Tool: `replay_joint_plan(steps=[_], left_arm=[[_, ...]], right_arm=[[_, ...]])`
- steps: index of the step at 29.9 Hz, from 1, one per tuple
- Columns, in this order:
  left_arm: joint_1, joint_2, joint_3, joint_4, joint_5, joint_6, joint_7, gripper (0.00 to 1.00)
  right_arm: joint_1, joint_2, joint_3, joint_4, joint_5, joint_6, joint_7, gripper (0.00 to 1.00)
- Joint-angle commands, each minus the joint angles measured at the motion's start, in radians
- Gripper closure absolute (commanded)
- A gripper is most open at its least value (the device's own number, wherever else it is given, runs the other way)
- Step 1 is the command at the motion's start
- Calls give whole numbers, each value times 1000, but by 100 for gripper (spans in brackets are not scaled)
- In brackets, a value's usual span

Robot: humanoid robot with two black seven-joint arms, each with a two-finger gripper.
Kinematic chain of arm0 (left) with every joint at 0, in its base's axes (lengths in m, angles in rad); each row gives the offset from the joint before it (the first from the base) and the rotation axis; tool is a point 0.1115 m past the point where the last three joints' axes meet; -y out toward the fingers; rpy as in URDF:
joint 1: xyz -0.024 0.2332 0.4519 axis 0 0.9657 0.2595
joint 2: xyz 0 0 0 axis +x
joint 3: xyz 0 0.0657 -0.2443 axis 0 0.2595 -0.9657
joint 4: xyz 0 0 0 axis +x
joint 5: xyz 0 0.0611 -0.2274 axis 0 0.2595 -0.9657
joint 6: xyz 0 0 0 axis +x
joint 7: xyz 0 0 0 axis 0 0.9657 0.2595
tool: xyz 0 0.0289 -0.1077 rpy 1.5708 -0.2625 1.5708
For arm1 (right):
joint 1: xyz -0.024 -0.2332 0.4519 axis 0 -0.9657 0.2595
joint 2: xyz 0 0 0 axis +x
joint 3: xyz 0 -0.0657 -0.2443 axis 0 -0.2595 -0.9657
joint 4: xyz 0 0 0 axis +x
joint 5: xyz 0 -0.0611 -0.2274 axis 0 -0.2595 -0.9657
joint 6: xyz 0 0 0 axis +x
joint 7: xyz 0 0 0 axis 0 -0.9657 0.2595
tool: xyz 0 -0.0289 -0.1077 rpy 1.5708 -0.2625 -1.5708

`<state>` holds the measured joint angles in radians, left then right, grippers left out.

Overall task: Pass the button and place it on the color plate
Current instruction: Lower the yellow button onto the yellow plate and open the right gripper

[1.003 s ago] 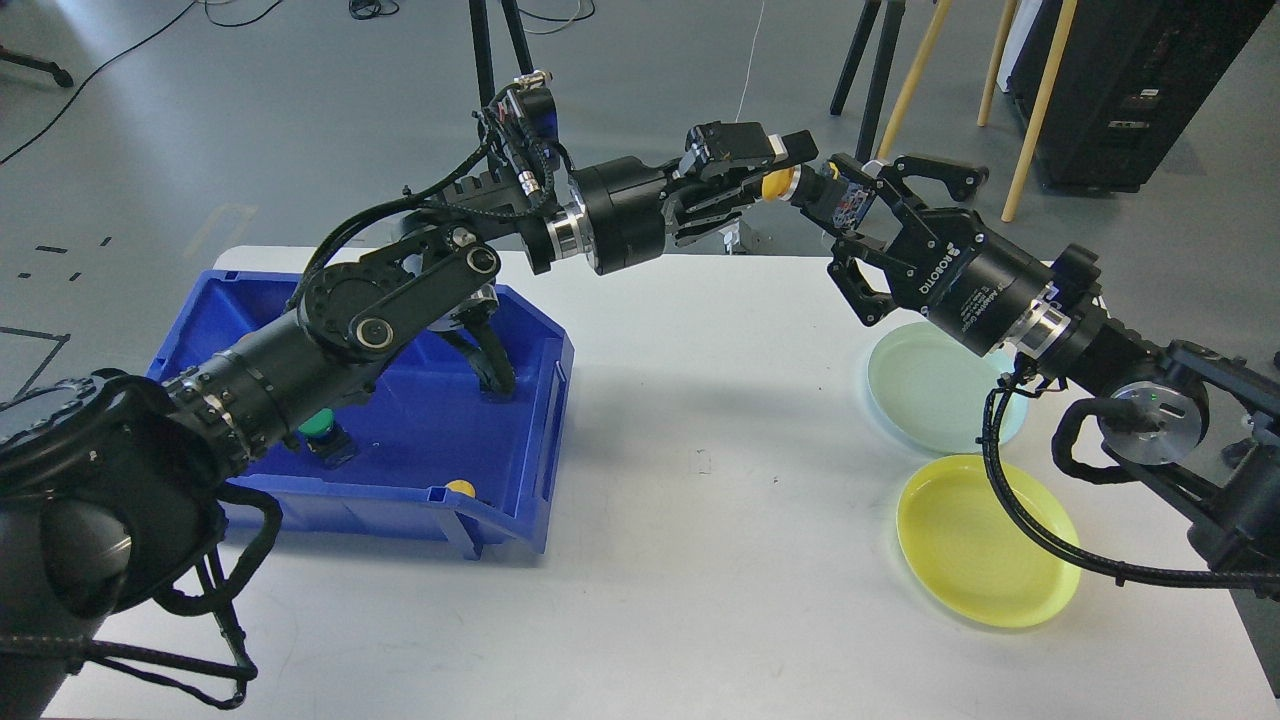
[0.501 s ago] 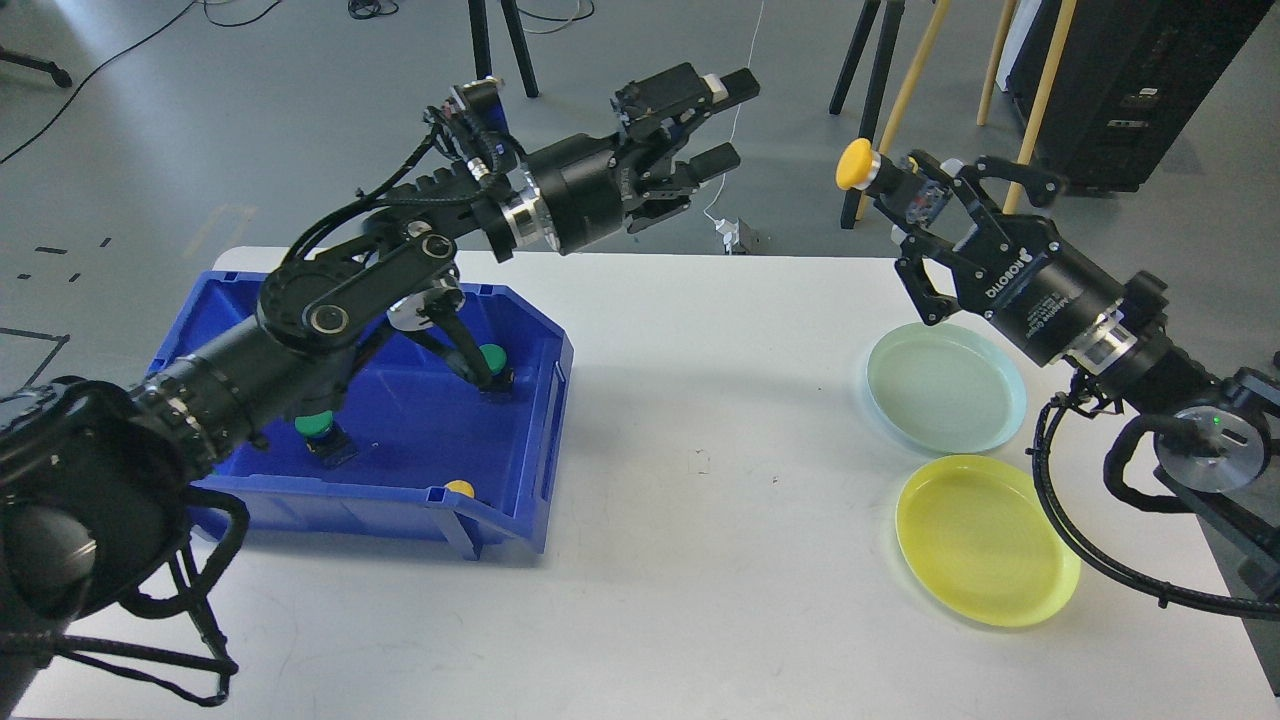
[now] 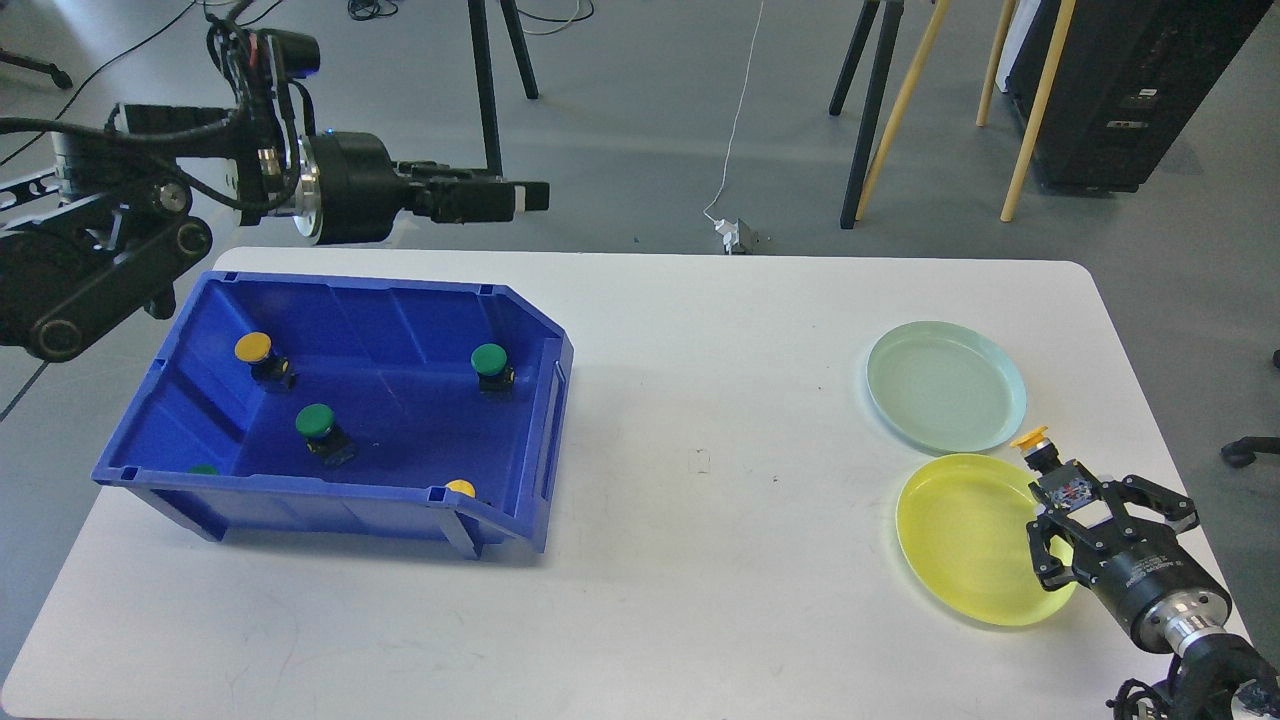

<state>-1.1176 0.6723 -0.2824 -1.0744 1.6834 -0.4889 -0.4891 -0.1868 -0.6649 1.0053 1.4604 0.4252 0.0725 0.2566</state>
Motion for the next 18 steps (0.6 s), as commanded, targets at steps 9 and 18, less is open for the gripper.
replay_joint_plan(steps=[9, 18], left_arm=[[-11, 98, 345, -107, 269, 0, 0, 4], [-8, 119, 437, -62, 343, 0, 0, 4]], right_arm=[[-13, 2, 32, 46, 12, 33, 4, 3], [-79, 77, 15, 49, 10, 138, 4, 2]])
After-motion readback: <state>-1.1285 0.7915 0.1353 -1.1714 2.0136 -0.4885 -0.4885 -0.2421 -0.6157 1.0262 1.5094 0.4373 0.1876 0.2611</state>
